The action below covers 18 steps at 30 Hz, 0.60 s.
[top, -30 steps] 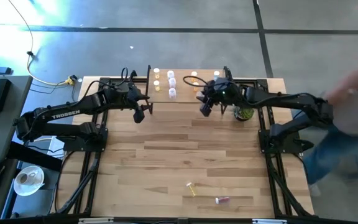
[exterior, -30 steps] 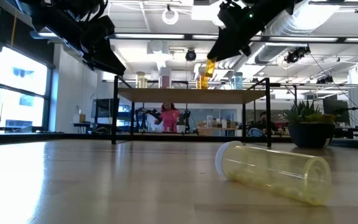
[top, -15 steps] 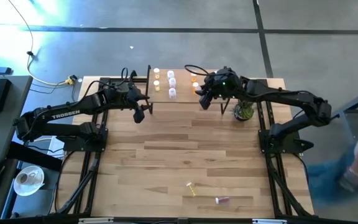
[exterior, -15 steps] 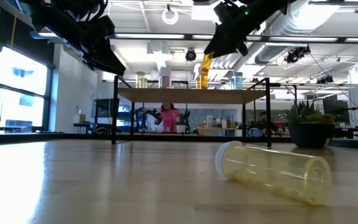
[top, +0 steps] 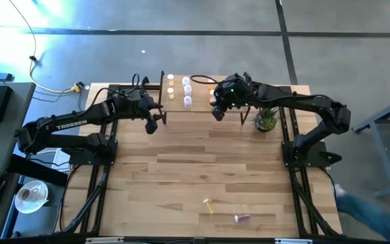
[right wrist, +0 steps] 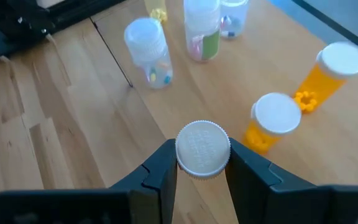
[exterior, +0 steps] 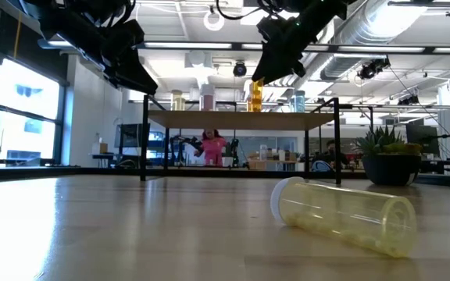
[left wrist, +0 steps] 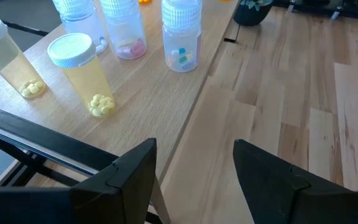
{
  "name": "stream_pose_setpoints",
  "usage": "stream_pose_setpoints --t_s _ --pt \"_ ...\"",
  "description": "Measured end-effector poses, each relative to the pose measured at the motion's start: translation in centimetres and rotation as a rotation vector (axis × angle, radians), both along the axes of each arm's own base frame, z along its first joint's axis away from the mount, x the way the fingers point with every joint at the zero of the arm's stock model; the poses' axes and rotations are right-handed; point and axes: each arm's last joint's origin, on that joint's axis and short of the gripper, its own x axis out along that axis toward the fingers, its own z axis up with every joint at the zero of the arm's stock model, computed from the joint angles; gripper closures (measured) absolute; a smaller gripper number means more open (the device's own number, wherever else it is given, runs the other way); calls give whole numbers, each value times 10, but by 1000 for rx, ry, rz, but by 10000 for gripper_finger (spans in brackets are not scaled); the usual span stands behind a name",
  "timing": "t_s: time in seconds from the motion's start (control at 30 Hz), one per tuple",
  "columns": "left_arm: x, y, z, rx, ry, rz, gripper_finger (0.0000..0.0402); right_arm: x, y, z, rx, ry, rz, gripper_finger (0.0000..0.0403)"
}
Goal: Pick and place medicine bottles onto shelf by color
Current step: Put the orange pill bottle on the shelf aligned with the other orange pill bottles
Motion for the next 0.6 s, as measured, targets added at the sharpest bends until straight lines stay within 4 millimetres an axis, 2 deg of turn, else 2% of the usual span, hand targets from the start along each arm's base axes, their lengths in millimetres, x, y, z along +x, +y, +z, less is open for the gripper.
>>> stream_pose_setpoints --t_s 0.23,0.47,0.6 --pt "0 0 0 0 0 0 198 -1 0 0 -5 17 -3 298" --pt "0 0 0 0 0 0 198 8 -3 -14 0 59 -9 298" --pt "0 0 0 0 1 0 197 9 -4 -15 -21 68 -10 298"
